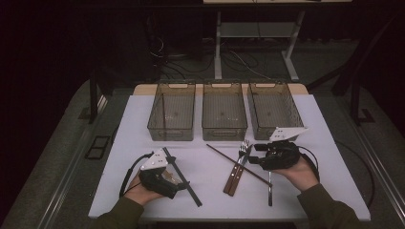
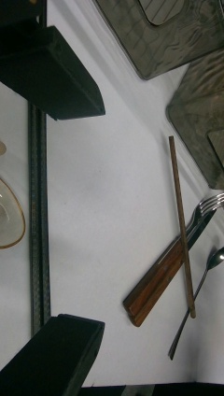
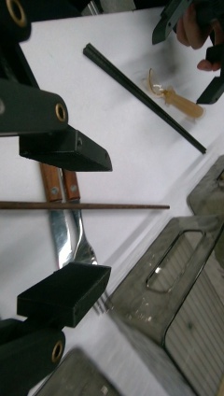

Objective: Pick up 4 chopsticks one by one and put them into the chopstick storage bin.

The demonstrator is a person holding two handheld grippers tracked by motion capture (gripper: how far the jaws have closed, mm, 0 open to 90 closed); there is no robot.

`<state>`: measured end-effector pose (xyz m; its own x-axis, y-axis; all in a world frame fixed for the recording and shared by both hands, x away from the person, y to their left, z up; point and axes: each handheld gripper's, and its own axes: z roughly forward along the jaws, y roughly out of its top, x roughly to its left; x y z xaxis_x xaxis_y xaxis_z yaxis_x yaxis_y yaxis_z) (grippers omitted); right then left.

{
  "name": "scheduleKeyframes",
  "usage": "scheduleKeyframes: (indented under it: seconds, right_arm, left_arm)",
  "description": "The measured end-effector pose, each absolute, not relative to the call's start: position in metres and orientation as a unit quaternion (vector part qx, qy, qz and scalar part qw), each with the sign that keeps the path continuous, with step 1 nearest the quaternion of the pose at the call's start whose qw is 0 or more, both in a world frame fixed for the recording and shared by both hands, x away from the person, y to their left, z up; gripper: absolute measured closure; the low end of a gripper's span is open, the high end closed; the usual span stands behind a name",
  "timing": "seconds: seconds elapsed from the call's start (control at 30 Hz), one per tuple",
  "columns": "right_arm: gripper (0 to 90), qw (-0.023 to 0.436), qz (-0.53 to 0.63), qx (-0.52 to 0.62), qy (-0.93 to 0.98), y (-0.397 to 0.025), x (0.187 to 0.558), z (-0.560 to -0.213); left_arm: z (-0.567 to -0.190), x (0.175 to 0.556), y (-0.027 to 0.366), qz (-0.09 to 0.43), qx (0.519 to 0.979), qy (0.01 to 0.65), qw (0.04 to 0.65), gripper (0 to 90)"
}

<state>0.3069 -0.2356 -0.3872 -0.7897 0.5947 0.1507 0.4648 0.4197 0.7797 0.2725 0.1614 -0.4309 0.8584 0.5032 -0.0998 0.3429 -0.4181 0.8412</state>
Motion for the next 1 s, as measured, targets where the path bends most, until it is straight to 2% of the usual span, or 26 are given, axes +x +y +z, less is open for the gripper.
scheduleKeyframes:
  seconds: [0.43, 0.73, 0.87, 1.0]
  right_arm:
    - [45.1, 0.062, 0.423, 0.335, 0.840, -0.254, 0.288, -0.406]
    - [56.2, 0.038, 0.399, 0.342, 0.850, -0.252, 0.291, -0.423]
    - [63.4, 0.037, 0.392, 0.332, 0.857, -0.247, 0.291, -0.426]
    - [66.5, 0.037, 0.382, 0.325, 0.864, -0.242, 0.291, -0.430]
  left_arm:
    - [-0.431, 0.273, 0.160, 0.083, 0.839, 0.250, 0.475, 0.0]
    - [-0.431, 0.273, 0.160, 0.083, 0.840, 0.248, 0.476, 0.0]
    - [-0.431, 0.273, 0.160, 0.082, 0.841, 0.246, 0.474, 0.0]
    - [-0.431, 0.273, 0.160, 0.082, 0.841, 0.247, 0.474, 0.0]
